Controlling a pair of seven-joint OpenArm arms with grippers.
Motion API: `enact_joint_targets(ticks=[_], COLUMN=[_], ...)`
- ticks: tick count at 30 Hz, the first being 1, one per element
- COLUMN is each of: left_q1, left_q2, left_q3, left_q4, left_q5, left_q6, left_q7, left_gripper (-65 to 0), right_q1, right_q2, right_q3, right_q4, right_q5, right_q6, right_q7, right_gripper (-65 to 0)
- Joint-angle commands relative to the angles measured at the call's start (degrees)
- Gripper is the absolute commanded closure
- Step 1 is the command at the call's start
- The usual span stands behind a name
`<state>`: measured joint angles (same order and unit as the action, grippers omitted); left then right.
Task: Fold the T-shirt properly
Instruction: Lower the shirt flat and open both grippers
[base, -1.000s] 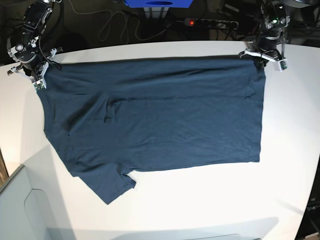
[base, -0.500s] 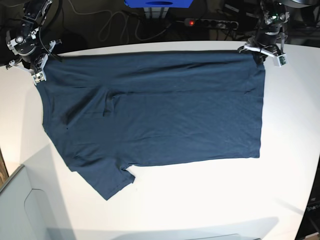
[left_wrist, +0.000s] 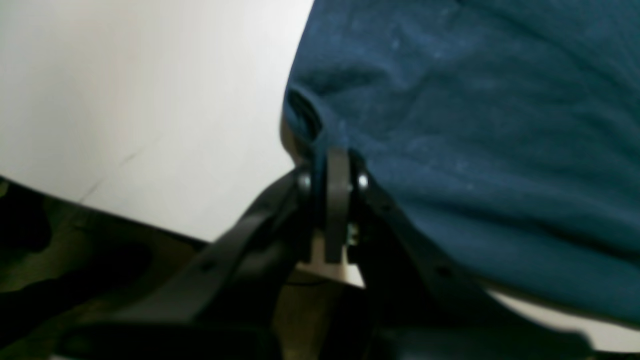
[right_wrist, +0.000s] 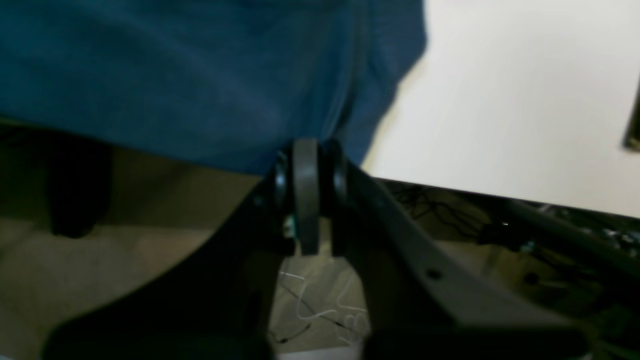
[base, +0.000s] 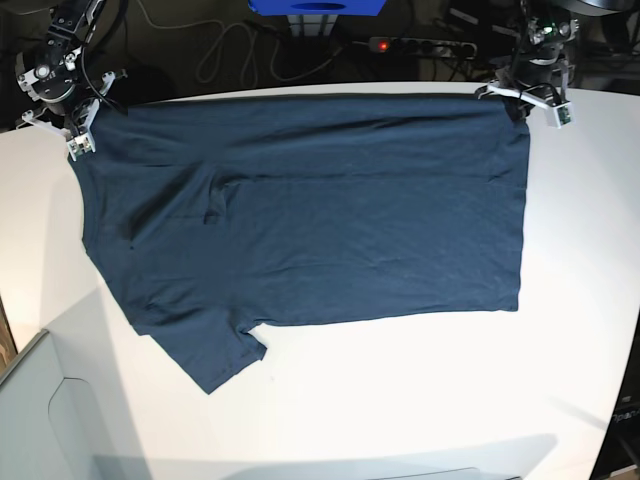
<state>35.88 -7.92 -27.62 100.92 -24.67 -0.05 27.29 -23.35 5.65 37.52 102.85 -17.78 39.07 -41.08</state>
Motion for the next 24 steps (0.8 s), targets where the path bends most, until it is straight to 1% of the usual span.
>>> enact_joint_targets(ticks=[1,5,7,9,10,13,16,17,19,21,24], left_q1=[0.6,1.4,1.4,1.6,1.6,3.1,3.8,4.0,4.4,4.7,6.0], left_q2=[-0.5,-0.5,-0.5,-0.5,-0.5,-0.5,-0.5,-0.6,-1.0,-1.2,-1.4], left_q3=[-0.5,-0.5,-0.5,-0.4,-0.4,-0.2,-0.1,-0.2,-0.3,-0.5,-2.3], left_q4=[0.7,0.3,0.6,0.8,0.8,0.9,1.0,1.0,1.1,1.1,1.2], left_q5=[-0.2,-0.2,-0.2,-0.2,-0.3,-0.3,-0.3,-0.3,-0.4,-2.8,-6.9], left_q6=[0.1,0.1,0.1,0.0,0.0,0.0,-0.1,-0.1,-0.1,-0.1,-0.1], left_q7=[-0.8,-0.8,-0.8,-0.8,-0.8,-0.8,-0.8,-0.8,-0.8,-0.8,-0.8], left_gripper=[-0.5,-13.8,-18.6,-19.1,-19.1,-19.1,-19.2,-19.2,-19.3,-19.3,-19.3], right_q1=[-0.2,0.0,0.1,0.3,0.4,0.5,1.2,1.4,1.8,3.0,4.1], right_q2=[0.8,0.8,0.7,0.2,0.1,0.1,0.1,0.1,-0.1,-0.6,-1.6], right_q3=[1.1,1.6,1.6,1.6,1.6,1.6,1.6,1.7,3.5,5.0,7.7], right_q4=[0.8,0.7,0.7,0.7,0.7,0.7,0.8,0.9,1.3,1.7,3.1], right_q5=[0.0,0.0,0.0,-0.1,-0.1,-0.1,-0.1,-0.1,0.0,0.2,0.2], right_q6=[0.9,0.9,0.9,0.9,0.9,0.9,0.9,0.9,0.9,0.9,0.9], right_q7=[0.2,0.2,0.1,0.1,0.1,0.2,0.1,0.1,0.2,0.2,0.2], right_gripper=[-1.0,-1.0,-1.1,-1.6,-3.2,-12.5,-25.4,-28.7,-34.6,-37.8,-39.4])
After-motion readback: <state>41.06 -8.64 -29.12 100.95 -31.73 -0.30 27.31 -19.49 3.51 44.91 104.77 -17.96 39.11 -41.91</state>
